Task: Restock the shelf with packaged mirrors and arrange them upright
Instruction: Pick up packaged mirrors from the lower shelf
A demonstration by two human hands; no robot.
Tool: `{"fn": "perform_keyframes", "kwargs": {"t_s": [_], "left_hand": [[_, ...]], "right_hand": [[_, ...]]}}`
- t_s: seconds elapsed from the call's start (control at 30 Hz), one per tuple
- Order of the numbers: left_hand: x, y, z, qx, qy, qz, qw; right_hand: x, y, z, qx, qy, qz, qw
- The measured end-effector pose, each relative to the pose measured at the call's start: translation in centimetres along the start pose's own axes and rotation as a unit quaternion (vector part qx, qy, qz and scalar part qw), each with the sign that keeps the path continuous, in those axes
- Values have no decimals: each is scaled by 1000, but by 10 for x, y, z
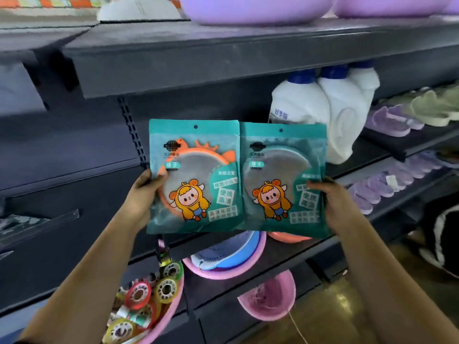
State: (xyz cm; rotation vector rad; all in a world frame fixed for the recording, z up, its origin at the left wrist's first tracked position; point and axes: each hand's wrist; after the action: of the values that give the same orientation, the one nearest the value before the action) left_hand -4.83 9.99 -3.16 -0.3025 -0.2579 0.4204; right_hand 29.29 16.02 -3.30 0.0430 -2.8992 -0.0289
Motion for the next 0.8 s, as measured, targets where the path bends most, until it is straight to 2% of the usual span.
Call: {"fn": "perform_keyframes", "kwargs": {"t_s": [0.13,0.27,0.53,0.63,0.8], "left_hand": [[1,-8,-4,-2,-6,-35,999],[12,-15,-24,-7,65,-105,992],[103,-60,-85,-78,125,-262,954],[152,-86,-108,-87,131,-320,934],[243,-136,-152,-112,155,-424,885]], "right_hand": [[-10,-59,5,-24,39,68,997],[-30,-132,24,-27,64,138,988],[-97,-260,4,-76,45,263,961],[-125,-301,-5,-91,40,330,939],[-187,-366,-20,-116,29,462,879]]}}
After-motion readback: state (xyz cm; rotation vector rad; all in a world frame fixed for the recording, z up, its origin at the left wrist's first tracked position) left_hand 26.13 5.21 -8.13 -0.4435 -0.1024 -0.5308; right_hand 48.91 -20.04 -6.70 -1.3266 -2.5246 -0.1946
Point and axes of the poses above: each hand's wrist, its own y-axis towards the middle knuckle, its own x-axis out of the palm, z = x × y, and after that the axes turned 14 degrees about -x, right-handed
